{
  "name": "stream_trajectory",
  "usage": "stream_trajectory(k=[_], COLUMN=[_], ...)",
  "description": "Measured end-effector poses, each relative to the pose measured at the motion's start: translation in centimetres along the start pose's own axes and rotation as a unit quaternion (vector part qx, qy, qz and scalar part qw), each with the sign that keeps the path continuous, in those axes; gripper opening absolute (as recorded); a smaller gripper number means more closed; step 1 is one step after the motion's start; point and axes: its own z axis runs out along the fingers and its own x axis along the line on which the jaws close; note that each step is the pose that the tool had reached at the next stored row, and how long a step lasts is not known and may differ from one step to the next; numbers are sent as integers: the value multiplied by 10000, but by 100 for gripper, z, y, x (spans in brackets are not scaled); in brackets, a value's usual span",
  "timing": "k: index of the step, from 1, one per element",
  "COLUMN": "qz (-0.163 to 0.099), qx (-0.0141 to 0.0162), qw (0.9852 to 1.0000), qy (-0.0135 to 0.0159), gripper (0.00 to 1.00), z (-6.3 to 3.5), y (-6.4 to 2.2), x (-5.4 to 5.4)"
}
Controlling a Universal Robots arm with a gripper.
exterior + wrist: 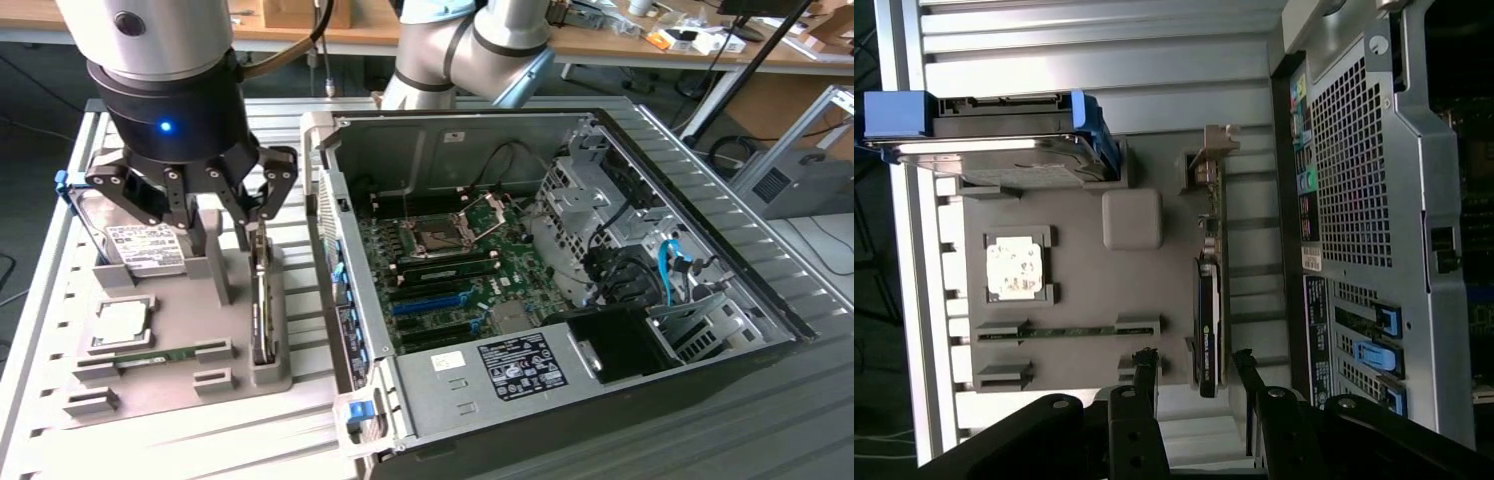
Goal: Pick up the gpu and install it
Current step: 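Pick up the gpu and move the gpu toward the slot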
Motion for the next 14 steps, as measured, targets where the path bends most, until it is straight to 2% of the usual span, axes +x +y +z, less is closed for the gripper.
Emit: stream_trajectory(k=[14], qz=[1], qx=[1], qw=[10000], qy=[1], gripper=[42], z=[31], y=[-46], x=[-1])
